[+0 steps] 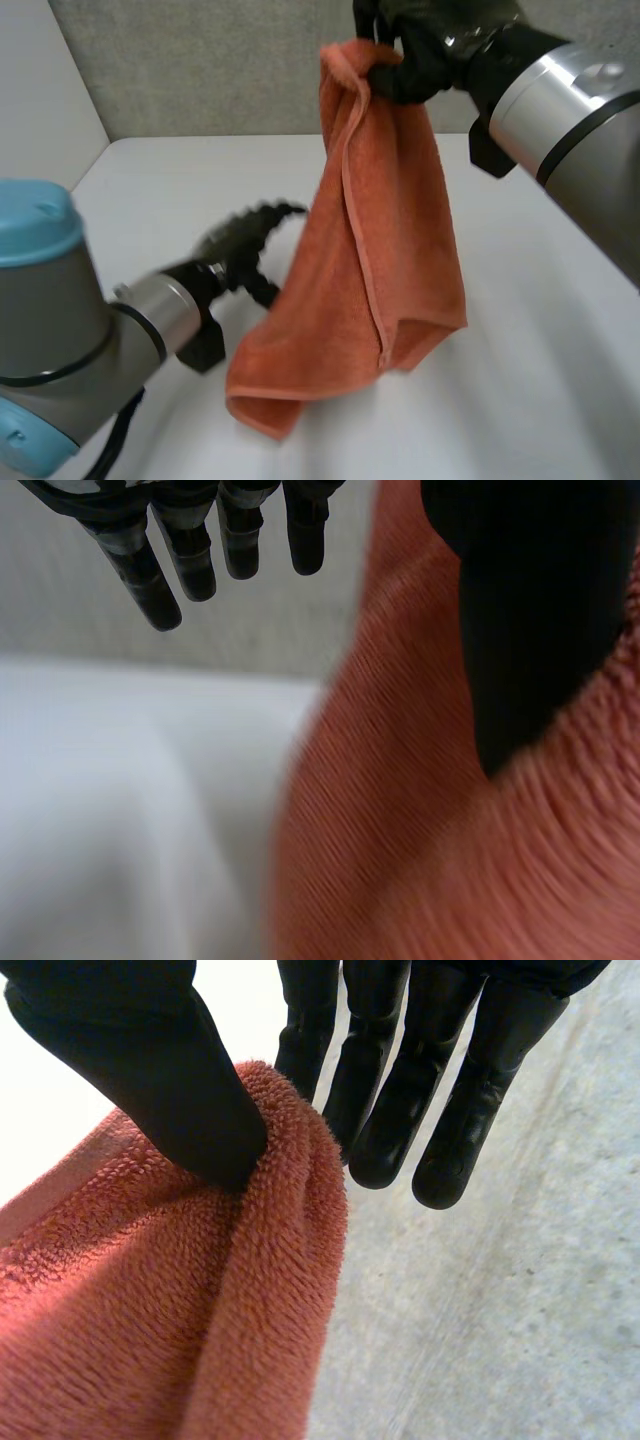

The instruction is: Fold the laundry

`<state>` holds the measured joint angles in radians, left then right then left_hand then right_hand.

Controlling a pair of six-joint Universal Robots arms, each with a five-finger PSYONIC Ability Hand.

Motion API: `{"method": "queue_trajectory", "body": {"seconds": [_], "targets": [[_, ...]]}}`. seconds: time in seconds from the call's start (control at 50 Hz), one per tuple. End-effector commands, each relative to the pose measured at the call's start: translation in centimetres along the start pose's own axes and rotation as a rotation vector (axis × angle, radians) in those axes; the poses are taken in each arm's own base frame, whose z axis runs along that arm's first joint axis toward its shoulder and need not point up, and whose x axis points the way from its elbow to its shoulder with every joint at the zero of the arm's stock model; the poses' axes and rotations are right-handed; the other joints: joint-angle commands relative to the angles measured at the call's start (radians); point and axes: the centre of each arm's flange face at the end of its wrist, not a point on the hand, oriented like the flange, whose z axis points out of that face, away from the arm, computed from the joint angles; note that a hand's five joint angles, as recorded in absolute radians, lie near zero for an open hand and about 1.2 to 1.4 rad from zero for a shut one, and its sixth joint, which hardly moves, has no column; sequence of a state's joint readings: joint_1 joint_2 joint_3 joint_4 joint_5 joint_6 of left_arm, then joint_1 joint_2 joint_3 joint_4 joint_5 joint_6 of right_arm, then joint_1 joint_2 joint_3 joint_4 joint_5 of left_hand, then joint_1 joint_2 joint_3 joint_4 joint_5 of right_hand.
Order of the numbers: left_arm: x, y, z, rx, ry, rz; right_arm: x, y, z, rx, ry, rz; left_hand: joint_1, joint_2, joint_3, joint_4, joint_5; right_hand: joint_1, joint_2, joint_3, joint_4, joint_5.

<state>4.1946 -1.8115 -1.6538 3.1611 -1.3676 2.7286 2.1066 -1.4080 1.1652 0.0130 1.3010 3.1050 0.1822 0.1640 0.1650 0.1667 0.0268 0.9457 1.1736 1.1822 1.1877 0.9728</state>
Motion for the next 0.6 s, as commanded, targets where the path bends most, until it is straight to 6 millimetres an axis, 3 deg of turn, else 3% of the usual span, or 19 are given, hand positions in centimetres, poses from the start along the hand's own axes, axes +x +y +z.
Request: {"method": "queue_trajectory", "body": {"seconds": [0.02,0.1,0.12,0.14,0.16,0.18,0.26,0.28,0.3,0.32,0.34,0.36,0.4,0.46,0.5,0.6], "targets": [[-1.1,4.8,1.3,-0.256,-0.001,-0.109,-1.1,0.7,-0.6,-0.024,-0.025,-0.007,-0.004,0.014,0.013,0.012,-0.023,0.451,0.223,0.214,0.209,0.249],[-1.2,5.3,2.0,-0.281,0.013,-0.144,-1.2,1.9,-0.9,-0.062,-0.024,0.001,0.075,0.093,0.092,0.090,0.056,0.451,0.223,0.214,0.209,0.249],[-1.2,5.4,2.2,-0.280,0.012,-0.153,-1.2,1.9,-0.9,-0.062,-0.024,0.001,0.375,0.393,0.392,0.390,0.356,0.451,0.223,0.214,0.209,0.249],[-1.2,5.4,2.2,-0.280,0.012,-0.153,-1.1,2.4,-1.0,-0.076,-0.017,0.002,0.378,0.396,0.395,0.393,0.359,0.451,0.223,0.214,0.209,0.249],[-1.3,5.3,2.3,-0.272,0.002,-0.166,-0.8,2.9,-1.1,-0.089,-0.005,0.003,0.985,1.003,1.002,1.001,0.966,0.451,0.223,0.214,0.209,0.249],[-1.5,4.9,2.4,-0.237,-0.028,-0.172,-0.7,2.9,-1.1,-0.089,-0.005,0.003,1.212,1.230,1.229,1.227,1.193,0.451,0.223,0.214,0.209,0.249],[-2.8,3.0,2.5,-0.101,-0.156,-0.175,-0.4,4.5,-1.7,-0.141,0.012,0.014,1.214,1.232,1.231,1.230,1.195,0.451,0.223,0.214,0.209,0.249],[-3.1,1.5,2.2,-0.015,-0.205,-0.170,-0.4,4.5,-1.7,-0.141,0.012,0.014,1.214,1.232,1.231,1.230,1.195,0.451,0.223,0.214,0.209,0.249],[-3.1,1.4,2.1,-0.014,-0.205,-0.170,0.5,5.1,-1.8,-0.157,0.035,0.011,1.214,1.232,1.231,1.230,1.195,0.451,0.223,0.214,0.209,0.249],[-3.5,0.0,1.6,0.054,-0.237,-0.164,1.7,5.7,-1.8,-0.176,0.069,0.012,1.214,1.232,1.231,1.230,1.195,0.451,0.223,0.214,0.209,0.249],[-3.7,-1.3,1.3,0.104,-0.241,-0.159,1.8,5.7,-1.8,-0.176,0.069,0.012,1.214,1.232,1.231,1.230,1.195,0.451,0.223,0.214,0.209,0.249],[-3.7,-1.3,1.3,0.104,-0.241,-0.158,2.9,6.3,-1.9,-0.193,0.094,0.013,1.214,1.232,1.231,1.230,1.195,0.451,0.223,0.214,0.209,0.249],[-4.7,-3.3,0.7,0.175,-0.260,-0.158,3.9,6.7,-2.1,-0.205,0.118,0.015,1.214,1.232,1.231,1.230,1.195,0.451,0.223,0.214,0.209,0.249],[-4.8,-4.6,0.3,0.218,-0.261,-0.150,5.2,7.1,-2.1,-0.218,0.153,0.014,1.214,1.232,1.231,1.230,1.195,0.451,0.223,0.214,0.209,0.249],[-4.6,-7.1,-1.1,0.308,-0.254,-0.132,5.6,7.2,-2.1,-0.221,0.162,0.015,1.214,1.232,1.231,1.230,1.195,0.451,0.223,0.214,0.209,0.249],[-4.2,-9.0,-1.8,0.393,-0.233,-0.110,6.0,7.9,-2.0,-0.235,0.170,0.012,1.214,1.232,1.231,1.230,1.195,0.451,0.223,0.214,0.209,0.249]]}}
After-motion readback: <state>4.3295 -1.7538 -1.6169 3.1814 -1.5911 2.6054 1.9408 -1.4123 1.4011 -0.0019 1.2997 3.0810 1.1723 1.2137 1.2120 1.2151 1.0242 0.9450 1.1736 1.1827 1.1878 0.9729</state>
